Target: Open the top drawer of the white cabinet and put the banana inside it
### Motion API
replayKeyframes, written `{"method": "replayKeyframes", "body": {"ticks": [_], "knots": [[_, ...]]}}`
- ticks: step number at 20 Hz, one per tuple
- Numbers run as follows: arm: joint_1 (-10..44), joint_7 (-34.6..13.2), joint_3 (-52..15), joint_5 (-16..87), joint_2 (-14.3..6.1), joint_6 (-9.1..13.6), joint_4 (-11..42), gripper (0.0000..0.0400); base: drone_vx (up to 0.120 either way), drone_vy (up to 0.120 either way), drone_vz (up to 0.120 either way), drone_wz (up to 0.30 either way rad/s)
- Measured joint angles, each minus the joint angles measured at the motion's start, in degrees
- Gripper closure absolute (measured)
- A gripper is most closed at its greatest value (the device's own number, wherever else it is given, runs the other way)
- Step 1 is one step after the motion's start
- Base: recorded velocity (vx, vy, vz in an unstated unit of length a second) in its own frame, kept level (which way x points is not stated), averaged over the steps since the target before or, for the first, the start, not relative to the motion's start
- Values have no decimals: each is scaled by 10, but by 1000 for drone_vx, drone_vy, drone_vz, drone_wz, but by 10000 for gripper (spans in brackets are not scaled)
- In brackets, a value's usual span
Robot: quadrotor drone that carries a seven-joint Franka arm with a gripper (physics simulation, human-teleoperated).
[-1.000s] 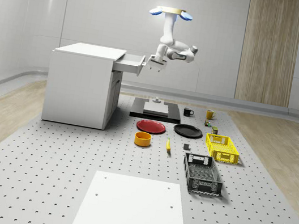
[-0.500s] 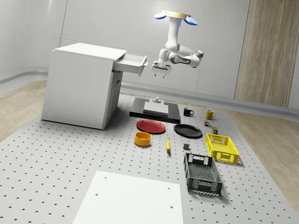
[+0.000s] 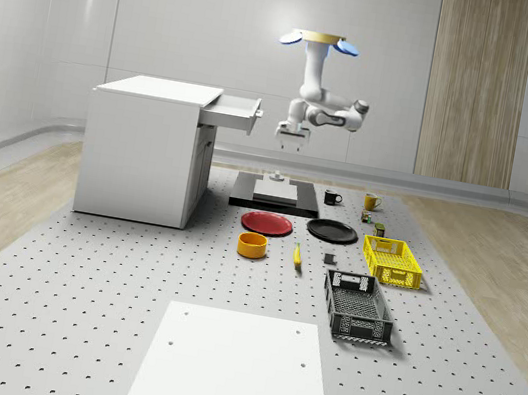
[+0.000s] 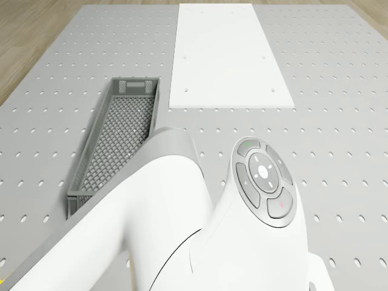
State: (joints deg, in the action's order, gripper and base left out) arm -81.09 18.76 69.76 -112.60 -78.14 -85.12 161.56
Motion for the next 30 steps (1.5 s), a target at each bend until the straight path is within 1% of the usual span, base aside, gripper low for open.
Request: {"method": "replayKeyframes", "body": {"ticks": [18,19,23,26,29,30], "knots": [[-5,4,2,4,-9,-7,-1,0,120,120,-120,0],[-5,4,3,4,-10,-7,-1,0,120,0,-120,0],[-6,5,3,5,-11,-9,-1,0,120,10,0,0],[-7,5,3,6,-13,-10,-1,0,120,93,0,0],[-7,6,3,6,-14,-11,-1,0,120,0,0,0],[-7,6,4,7,-14,-11,-1,0,120,0,-120,0]]}}
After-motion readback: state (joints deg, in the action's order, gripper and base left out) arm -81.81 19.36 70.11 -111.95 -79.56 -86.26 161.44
